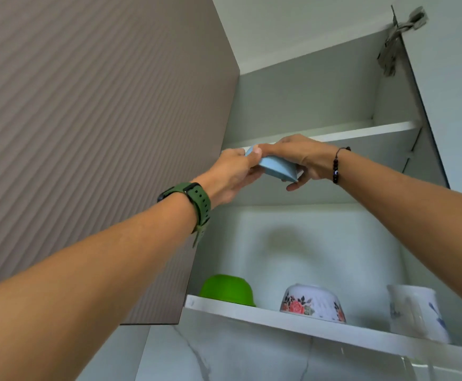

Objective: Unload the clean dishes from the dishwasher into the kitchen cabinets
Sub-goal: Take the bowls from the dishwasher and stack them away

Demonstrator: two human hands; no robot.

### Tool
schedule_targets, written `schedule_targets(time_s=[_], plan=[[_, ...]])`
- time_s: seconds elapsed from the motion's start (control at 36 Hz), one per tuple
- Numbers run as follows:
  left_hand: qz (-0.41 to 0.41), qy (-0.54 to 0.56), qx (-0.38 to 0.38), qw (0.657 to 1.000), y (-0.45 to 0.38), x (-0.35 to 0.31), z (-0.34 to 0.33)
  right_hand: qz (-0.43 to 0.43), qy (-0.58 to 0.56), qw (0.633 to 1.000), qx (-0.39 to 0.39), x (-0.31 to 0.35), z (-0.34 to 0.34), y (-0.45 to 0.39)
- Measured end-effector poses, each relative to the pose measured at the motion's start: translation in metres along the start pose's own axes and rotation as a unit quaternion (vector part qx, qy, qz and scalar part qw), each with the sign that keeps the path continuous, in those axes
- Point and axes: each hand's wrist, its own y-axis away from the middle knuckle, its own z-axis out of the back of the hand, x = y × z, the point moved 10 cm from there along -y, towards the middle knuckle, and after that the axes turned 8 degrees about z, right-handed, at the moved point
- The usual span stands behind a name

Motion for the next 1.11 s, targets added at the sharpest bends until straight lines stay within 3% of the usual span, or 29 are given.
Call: schedule_targets(time_s=[0.08,0.22,0.33,0.44,0.58,0.67,0.78,0.92,1.11], plan=[[0.003,0.119,-0.045,0.992,-0.008,-0.010,-0.001,0.030,-0.033,0.999,-0.022,-0.001,0.004,-0.007],[-0.001,0.226,-0.112,0.968,-0.028,-0.019,0.008,0.129,-0.068,0.989,-0.033,-0.001,0.018,-0.017],[0.010,0.246,-0.094,0.964,-0.053,-0.025,0.001,0.188,-0.105,0.974,-0.069,0.005,0.040,-0.029],[-0.021,0.293,-0.072,0.953,-0.067,-0.050,0.001,0.220,-0.114,0.969,-0.004,0.018,0.034,-0.045],[-0.026,0.282,-0.055,0.957,-0.085,-0.079,0.011,0.244,-0.114,0.960,-0.071,0.044,0.050,-0.063],[-0.019,0.226,-0.060,0.972,-0.096,-0.085,0.016,0.255,-0.078,0.960,-0.090,0.054,0.056,-0.071],[0.029,0.048,-0.070,0.996,-0.113,-0.065,0.013,0.227,-0.008,0.969,-0.099,0.050,0.052,-0.092],[0.089,-0.099,-0.067,0.989,-0.130,-0.028,0.018,0.192,0.095,0.974,-0.072,0.033,0.035,-0.113],[0.030,-0.177,-0.129,0.975,-0.146,-0.016,0.034,0.163,0.298,0.940,-0.025,0.028,0.008,-0.120]])
